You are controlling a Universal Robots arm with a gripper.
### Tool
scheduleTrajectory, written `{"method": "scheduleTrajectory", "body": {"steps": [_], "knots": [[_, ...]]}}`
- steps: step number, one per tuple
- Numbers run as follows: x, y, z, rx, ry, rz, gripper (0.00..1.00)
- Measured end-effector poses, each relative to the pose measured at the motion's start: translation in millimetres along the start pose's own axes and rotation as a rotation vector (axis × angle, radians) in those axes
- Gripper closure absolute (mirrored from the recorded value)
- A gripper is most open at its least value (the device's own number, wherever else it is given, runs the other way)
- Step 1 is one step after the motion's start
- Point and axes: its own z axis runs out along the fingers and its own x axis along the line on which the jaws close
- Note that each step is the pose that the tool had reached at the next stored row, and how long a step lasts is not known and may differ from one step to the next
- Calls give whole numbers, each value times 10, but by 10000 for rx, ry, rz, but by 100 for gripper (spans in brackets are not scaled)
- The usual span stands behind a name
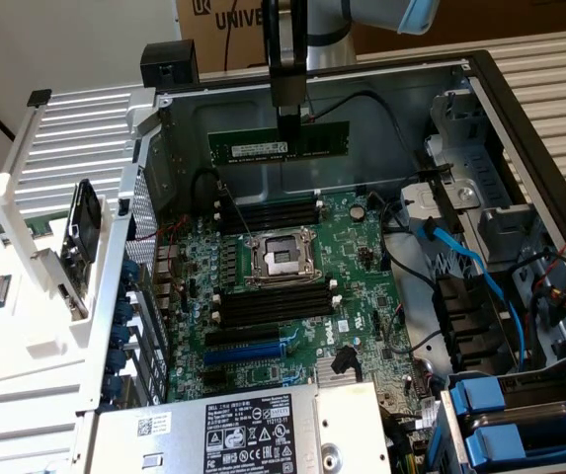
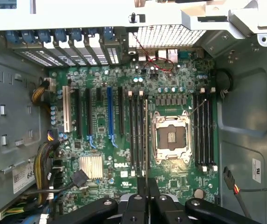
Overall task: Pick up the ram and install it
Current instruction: 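Insert the ram into the slot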
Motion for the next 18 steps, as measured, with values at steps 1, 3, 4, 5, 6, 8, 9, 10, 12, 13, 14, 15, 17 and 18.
{"method": "scheduleTrajectory", "body": {"steps": [1,3,4,5,6,8,9,10,12,13,14,15,17,18], "knots": [[0,0,0,0,-1,0,88],[0,0,0,0,0,0,88],[0,0,0,0,0,0,88],[0,0,0,0,0,0,88],[0,0,0,0,-1,0,88],[0,0,0,0,0,0,88],[1,22,0,14,0,2,88],[-4,39,1,19,-2,-50,88],[-3,41,1,17,-2,-111,88],[-3,41,1,17,-1,-113,88],[-3,41,1,17,-2,-113,88],[-3,41,1,17,-2,-121,88],[-6,63,4,14,-2,-295,88],[-6,68,5,14,-2,-337,88]]}}
